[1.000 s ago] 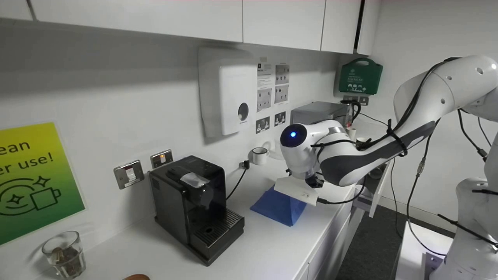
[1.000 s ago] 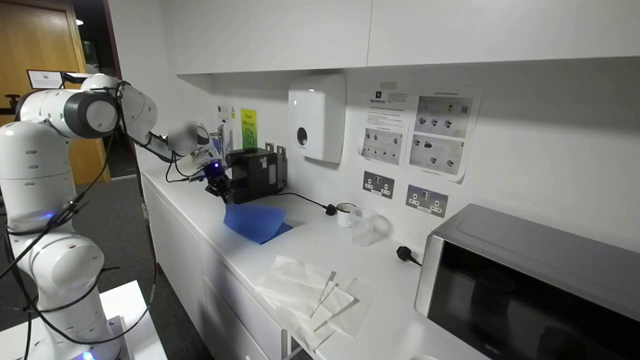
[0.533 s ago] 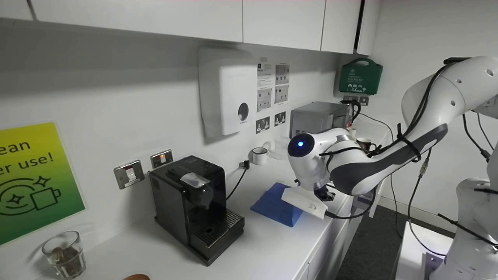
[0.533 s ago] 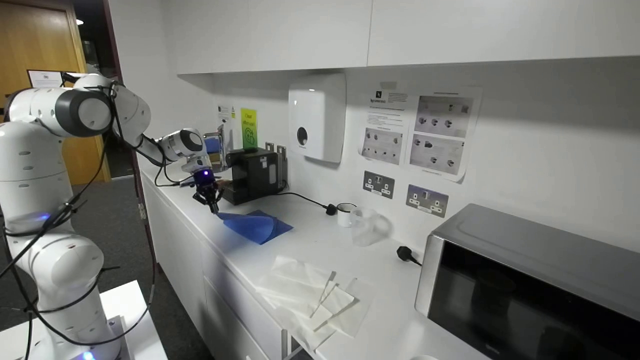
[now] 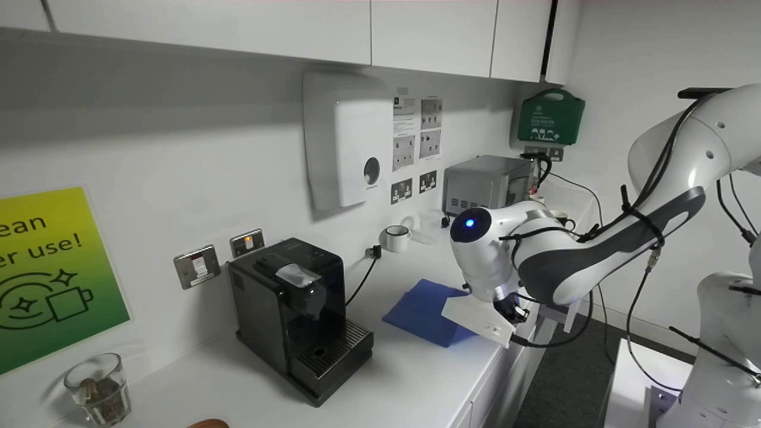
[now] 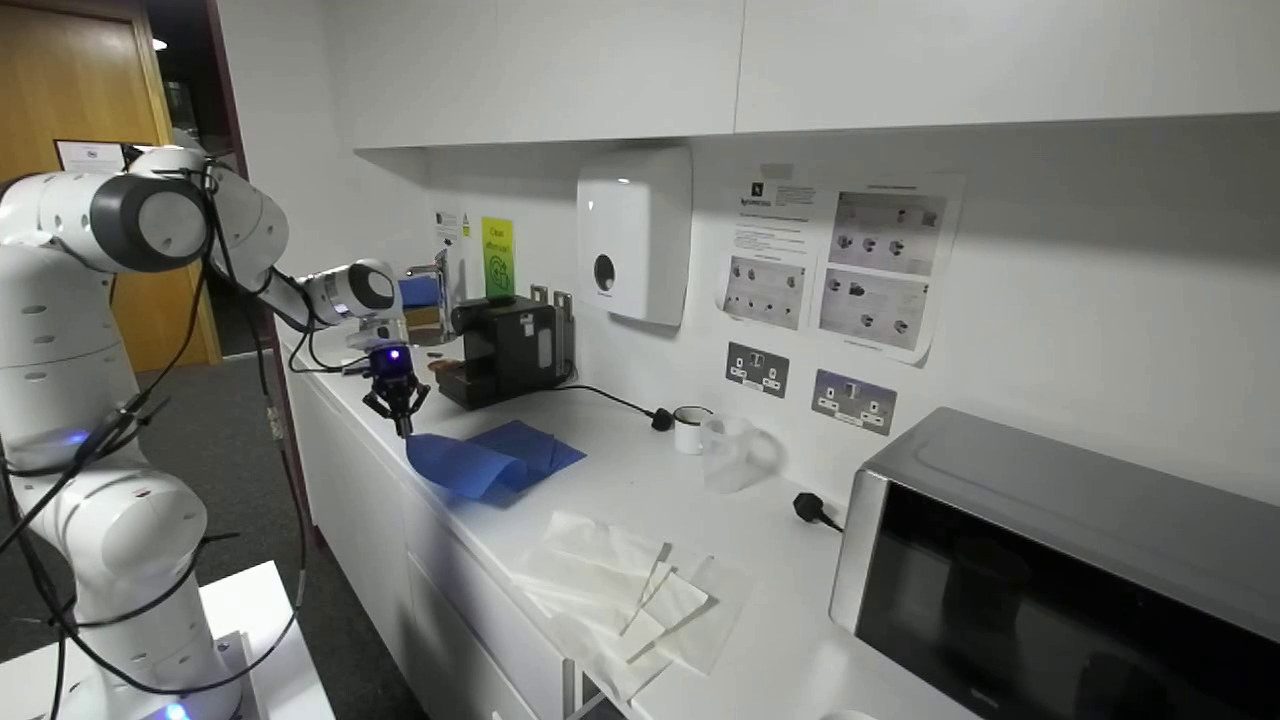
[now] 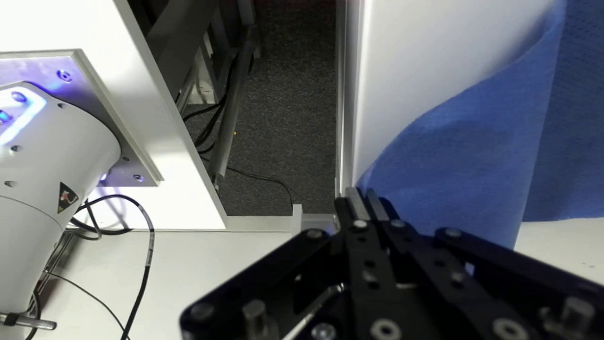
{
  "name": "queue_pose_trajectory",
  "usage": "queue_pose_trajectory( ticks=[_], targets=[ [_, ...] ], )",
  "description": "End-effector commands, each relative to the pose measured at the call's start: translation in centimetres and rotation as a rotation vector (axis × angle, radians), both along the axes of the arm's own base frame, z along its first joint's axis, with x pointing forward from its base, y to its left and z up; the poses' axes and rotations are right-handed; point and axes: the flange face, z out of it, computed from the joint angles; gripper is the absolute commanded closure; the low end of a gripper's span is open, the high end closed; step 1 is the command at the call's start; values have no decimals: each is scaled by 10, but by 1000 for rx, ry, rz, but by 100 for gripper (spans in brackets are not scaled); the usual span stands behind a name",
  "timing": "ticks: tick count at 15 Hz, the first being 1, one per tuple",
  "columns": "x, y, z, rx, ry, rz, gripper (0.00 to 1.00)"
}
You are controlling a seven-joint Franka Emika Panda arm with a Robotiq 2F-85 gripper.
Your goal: Unfold the blue towel once
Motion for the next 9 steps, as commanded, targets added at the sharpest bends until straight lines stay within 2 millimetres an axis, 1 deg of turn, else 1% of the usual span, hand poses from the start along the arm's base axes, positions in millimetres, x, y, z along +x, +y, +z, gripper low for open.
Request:
queue_pose_trajectory(
  ticks=[1,6,7,8,9],
  targets=[
    [-16,-5,7,27,4,-34,100],
    [-18,-3,8,48,20,-34,100],
    [-18,-3,9,50,23,-31,74],
    [-18,-3,9,51,28,-29,72],
    [-18,-3,10,53,27,-22,66]
  ],
)
